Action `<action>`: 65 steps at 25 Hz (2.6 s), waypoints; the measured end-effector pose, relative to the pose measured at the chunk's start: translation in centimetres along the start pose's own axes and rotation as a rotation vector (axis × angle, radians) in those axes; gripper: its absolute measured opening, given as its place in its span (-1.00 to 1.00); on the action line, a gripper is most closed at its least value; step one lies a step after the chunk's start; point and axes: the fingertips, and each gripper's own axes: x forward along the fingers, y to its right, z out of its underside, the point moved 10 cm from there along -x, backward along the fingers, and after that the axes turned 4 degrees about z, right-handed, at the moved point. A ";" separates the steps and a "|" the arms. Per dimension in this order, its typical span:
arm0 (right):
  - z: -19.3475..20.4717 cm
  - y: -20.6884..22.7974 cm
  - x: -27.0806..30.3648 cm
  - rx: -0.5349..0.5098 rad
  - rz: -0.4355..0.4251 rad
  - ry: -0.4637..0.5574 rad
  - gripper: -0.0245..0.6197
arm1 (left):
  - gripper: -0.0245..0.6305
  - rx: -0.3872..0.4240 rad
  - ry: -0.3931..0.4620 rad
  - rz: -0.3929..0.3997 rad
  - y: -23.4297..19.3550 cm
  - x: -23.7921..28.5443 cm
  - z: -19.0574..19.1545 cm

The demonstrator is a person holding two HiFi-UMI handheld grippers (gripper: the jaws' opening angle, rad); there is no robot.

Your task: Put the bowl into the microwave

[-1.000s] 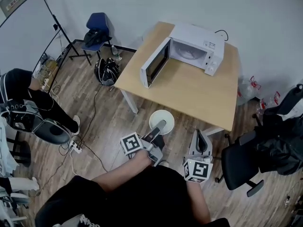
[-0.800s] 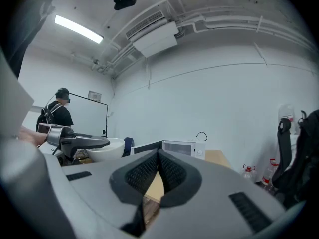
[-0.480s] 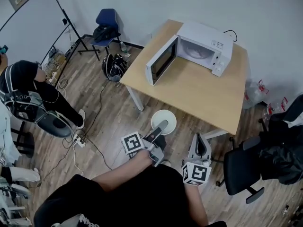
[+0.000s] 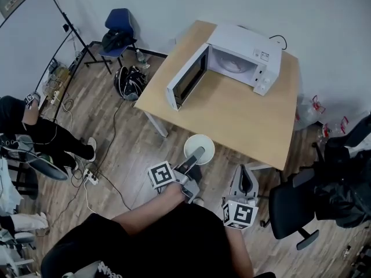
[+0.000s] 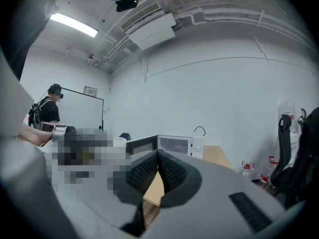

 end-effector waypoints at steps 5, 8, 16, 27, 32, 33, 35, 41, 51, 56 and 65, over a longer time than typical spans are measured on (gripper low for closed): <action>-1.0 1.0 4.9 -0.005 0.000 -0.011 -0.74 | -0.24 -0.018 -0.003 -0.009 -1.2 4.2 -2.7; -1.9 1.3 8.4 -0.020 -0.012 -0.025 -0.74 | -0.24 -0.022 -0.009 -0.019 -1.7 6.8 -4.7; -5.3 0.7 16.8 -0.077 -0.017 -0.039 -0.74 | -0.24 0.010 -0.064 -0.006 -3.0 12.7 -10.6; -7.3 0.1 25.4 -0.089 0.085 -0.032 -0.74 | -0.24 -0.002 -0.181 -0.071 -6.5 19.9 -17.6; -7.3 0.5 27.0 -0.107 0.114 -0.072 -0.74 | -0.24 0.010 -0.233 -0.079 -7.9 22.7 -19.1; -7.4 0.8 27.1 -0.114 0.120 -0.075 -0.74 | -0.24 0.001 -0.236 -0.080 -8.1 23.1 -19.2; -7.6 1.4 27.4 -0.113 0.144 -0.081 -0.74 | -0.24 -0.015 -0.235 -0.082 -8.5 24.0 -19.3; -7.5 2.3 28.9 -0.083 0.153 -0.084 -0.74 | -0.24 -0.025 -0.221 -0.092 -9.8 26.6 -19.7; -7.5 6.3 34.9 -0.054 0.090 -0.064 -0.74 | -0.25 0.001 -0.177 -0.138 -11.8 32.3 -21.2; -7.0 7.7 37.5 -0.046 0.066 -0.084 -0.74 | -0.25 0.010 -0.170 -0.175 -13.5 34.7 -21.9; -5.4 9.9 41.5 -0.019 0.034 -0.113 -0.74 | -0.25 0.016 -0.170 -0.216 -16.4 38.8 -22.8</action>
